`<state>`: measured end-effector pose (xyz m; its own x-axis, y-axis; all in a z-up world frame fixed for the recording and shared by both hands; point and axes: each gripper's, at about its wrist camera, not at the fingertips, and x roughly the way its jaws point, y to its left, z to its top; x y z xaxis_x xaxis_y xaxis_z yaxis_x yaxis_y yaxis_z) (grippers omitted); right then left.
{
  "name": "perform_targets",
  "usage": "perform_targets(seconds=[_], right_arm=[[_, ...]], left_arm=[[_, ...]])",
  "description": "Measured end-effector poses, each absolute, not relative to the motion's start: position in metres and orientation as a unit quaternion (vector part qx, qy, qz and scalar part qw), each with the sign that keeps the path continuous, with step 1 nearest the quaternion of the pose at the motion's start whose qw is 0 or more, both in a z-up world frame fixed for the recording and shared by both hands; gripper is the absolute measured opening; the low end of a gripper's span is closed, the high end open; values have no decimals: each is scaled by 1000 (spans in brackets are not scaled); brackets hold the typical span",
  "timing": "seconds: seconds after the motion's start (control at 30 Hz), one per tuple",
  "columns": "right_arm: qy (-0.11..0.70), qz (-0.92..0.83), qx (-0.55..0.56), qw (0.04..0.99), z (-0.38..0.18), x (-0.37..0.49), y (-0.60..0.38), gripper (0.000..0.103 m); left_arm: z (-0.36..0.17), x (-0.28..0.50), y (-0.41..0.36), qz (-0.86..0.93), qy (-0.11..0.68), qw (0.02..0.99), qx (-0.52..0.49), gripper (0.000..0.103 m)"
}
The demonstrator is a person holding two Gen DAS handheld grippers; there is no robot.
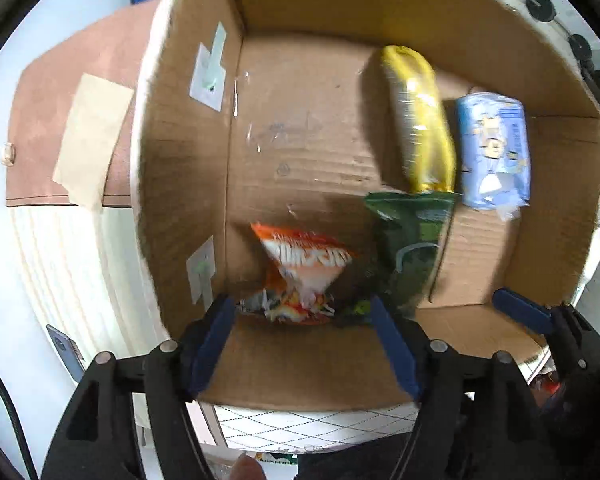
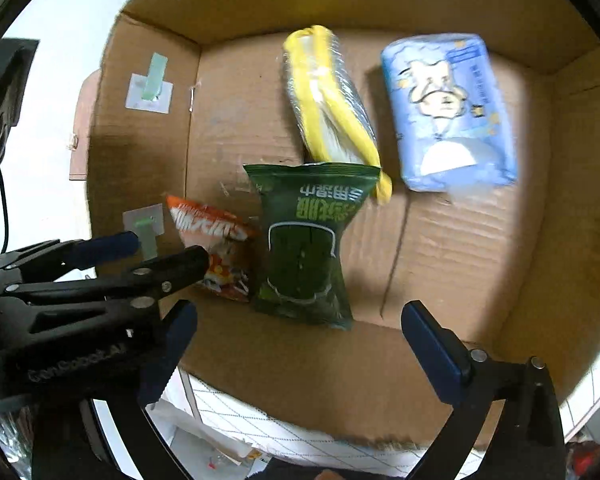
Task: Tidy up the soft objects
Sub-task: 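Lower both bags into the box and open both tools, then grasp the red snack pack with the left tool while the right tool grasps the white bag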
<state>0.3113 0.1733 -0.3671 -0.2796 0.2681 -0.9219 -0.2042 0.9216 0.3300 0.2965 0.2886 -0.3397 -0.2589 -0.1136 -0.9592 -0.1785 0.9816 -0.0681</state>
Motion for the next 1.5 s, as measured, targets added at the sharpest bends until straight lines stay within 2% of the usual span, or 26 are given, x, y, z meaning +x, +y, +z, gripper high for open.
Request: perform_targets(seconds=[0.07, 0.13, 0.2, 0.47, 0.9, 1.23, 1.5], right_arm=[[764, 188, 8, 618, -352, 306, 165, 103], [746, 174, -7, 643, -335, 301, 155, 103], [730, 162, -15, 663, -318, 303, 145, 103], [661, 132, -23, 738, -253, 277, 106, 103], [594, 135, -23, 793, -181, 214, 64, 103], [589, 157, 14, 793, -161, 200, 42, 103], [582, 121, 47, 802, -159, 211, -47, 103]], left_arm=[[-325, 294, 285, 23, 782, 615, -96, 76], [-308, 297, 284, 24, 769, 631, -99, 93], [-287, 291, 284, 27, 750, 654, -98, 96], [-211, 250, 268, 44, 661, 745, -84, 96], [-154, 183, 240, 82, 585, 806, -51, 97], [-129, 171, 223, 87, 565, 819, -59, 97], [-139, 213, 137, 47, 575, 815, -54, 97]])
